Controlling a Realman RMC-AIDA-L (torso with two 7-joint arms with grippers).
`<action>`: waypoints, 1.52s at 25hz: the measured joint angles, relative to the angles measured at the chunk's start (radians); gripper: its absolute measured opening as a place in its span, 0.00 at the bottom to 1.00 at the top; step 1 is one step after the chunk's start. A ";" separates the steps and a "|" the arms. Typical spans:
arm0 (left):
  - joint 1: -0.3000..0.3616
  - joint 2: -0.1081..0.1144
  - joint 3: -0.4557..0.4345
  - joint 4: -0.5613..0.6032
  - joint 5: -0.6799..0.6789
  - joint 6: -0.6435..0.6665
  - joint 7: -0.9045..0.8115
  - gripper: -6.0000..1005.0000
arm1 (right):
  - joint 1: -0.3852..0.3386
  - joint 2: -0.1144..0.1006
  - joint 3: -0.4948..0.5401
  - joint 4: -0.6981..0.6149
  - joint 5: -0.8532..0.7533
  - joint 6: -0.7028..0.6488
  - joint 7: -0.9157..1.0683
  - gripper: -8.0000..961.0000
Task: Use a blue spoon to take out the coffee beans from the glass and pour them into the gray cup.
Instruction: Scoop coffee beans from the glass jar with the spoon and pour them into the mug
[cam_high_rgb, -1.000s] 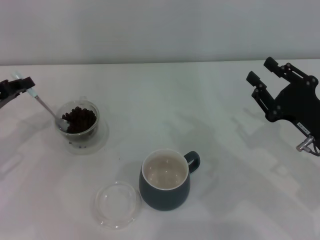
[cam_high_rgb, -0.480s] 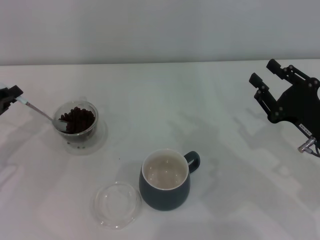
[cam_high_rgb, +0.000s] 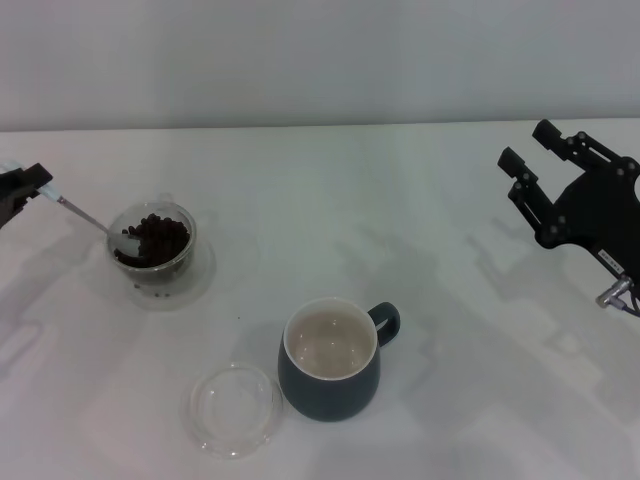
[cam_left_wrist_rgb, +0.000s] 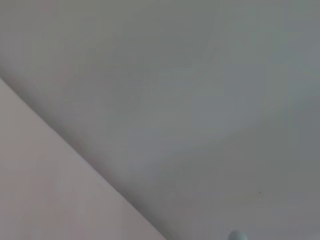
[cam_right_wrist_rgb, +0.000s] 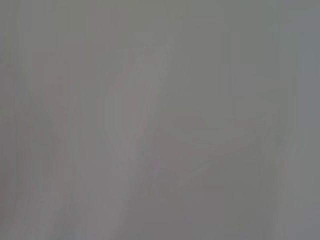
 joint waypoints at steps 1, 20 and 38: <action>-0.001 0.000 0.000 0.003 0.000 -0.001 0.006 0.13 | -0.001 0.000 0.000 0.000 0.000 -0.001 0.000 0.47; -0.083 -0.004 0.009 0.079 0.139 -0.097 0.127 0.13 | -0.008 0.000 -0.003 -0.002 0.000 -0.009 0.004 0.47; -0.044 -0.039 0.001 0.015 0.114 -0.100 0.080 0.13 | -0.004 -0.002 0.000 -0.003 0.000 -0.005 0.005 0.47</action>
